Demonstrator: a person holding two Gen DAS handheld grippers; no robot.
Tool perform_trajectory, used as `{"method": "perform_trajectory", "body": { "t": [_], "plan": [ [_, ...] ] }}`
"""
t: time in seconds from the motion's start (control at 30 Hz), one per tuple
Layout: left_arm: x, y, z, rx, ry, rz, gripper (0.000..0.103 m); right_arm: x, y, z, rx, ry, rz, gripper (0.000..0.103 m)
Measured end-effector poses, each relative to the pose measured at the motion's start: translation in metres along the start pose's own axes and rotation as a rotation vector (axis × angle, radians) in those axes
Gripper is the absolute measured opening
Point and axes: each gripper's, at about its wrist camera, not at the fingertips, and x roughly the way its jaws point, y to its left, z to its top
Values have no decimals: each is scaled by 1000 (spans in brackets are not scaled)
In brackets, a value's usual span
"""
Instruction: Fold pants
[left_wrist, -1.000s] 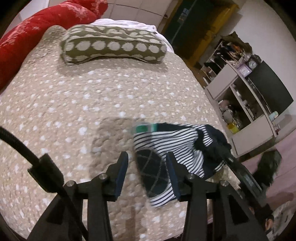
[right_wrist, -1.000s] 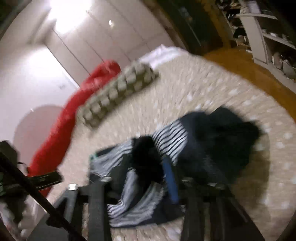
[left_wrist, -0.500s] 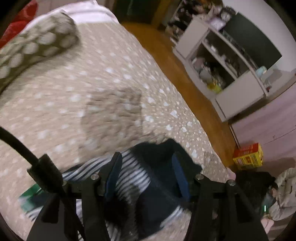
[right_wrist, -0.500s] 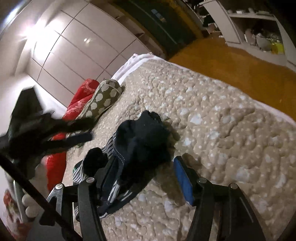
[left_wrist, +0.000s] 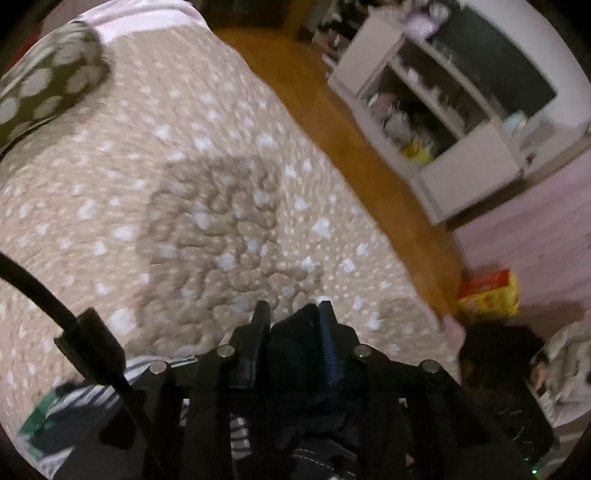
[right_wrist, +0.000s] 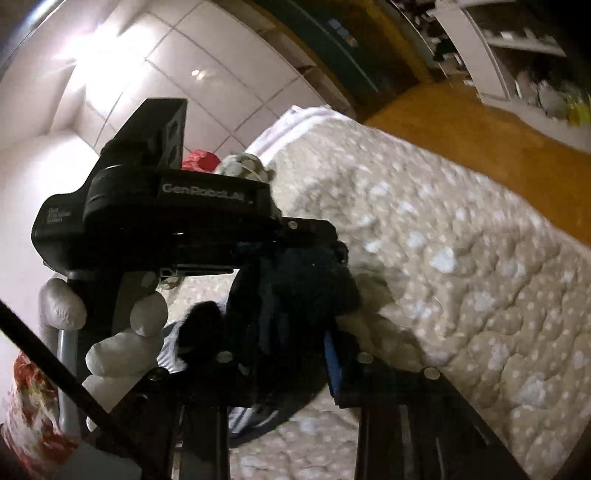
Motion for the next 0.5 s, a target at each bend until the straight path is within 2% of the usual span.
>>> {"method": "perform_trajectory", "body": {
  "t": [0.1, 0.2, 0.3, 0.37, 0.4, 0.5],
  "plan": [
    [-49, 18, -15, -45, -100, -53, 25, -9, 31, 3, -83, -32, 1, 30],
    [-85, 39, -33, -89, -180, -86, 25, -14, 80, -3, -241, -57, -5, 30],
    [-121, 73, -65, -160, -276, -98, 27, -9, 120, -18, -385, -57, -14, 30],
    [-130, 89, -80, -206, -303, -86, 32, 1, 146, -34, -493, -43, -20, 30],
    [-134, 100, -90, -234, -309, -85, 38, 9, 159, -45, -556, -31, -31, 31],
    [-141, 139, -123, -335, -310, -110, 42, 30, 181, -76, -740, -10, -100, 40]
  ]
}}
